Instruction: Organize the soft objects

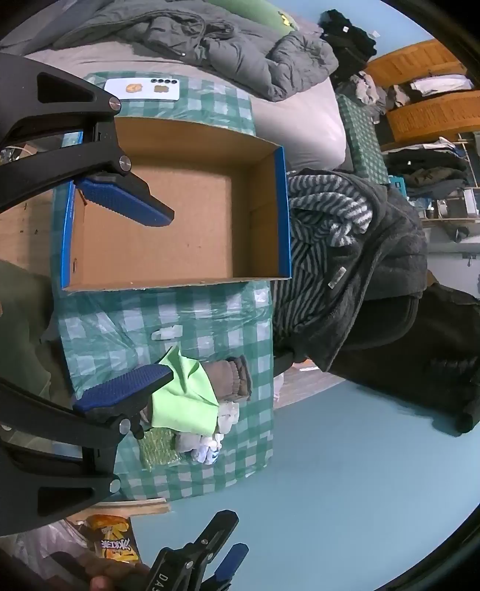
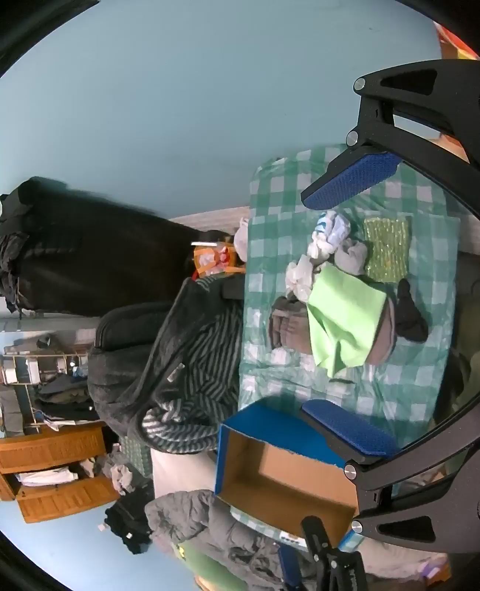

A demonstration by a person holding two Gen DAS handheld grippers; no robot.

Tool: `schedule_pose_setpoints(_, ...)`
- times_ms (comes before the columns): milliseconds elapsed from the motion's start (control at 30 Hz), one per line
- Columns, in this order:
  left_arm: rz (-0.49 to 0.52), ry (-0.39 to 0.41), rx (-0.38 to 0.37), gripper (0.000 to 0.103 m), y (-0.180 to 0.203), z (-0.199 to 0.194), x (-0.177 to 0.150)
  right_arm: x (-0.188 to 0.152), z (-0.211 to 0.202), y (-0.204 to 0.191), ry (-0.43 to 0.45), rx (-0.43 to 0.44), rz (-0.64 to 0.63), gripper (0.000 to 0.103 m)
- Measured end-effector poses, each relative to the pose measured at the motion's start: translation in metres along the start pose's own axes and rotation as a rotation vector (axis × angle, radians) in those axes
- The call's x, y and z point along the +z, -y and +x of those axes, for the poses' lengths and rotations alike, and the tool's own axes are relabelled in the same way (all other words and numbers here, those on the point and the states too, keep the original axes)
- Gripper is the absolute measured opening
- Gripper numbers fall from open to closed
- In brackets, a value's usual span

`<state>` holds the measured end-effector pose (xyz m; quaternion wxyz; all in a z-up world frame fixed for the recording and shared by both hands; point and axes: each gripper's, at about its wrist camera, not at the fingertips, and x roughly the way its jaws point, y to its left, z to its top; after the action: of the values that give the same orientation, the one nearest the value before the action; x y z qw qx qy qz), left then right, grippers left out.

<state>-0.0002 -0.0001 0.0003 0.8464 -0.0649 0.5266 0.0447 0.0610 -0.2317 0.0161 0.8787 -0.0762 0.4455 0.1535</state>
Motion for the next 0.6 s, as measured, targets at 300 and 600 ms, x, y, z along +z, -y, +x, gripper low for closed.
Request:
schedule_pose_setpoints(300,-0.011,0.011,0.012,0.078,0.002,-0.002,-0.002,0.0,-0.001,-0.002,-0.004,0.003,0.001,0.102)
schedule_pose_setpoints(600,-0.045,0.004,0.003,0.078,-0.002,-0.002,-0.002,0.002,-0.002,0.0,-0.002,0.012,0.004,0.102)
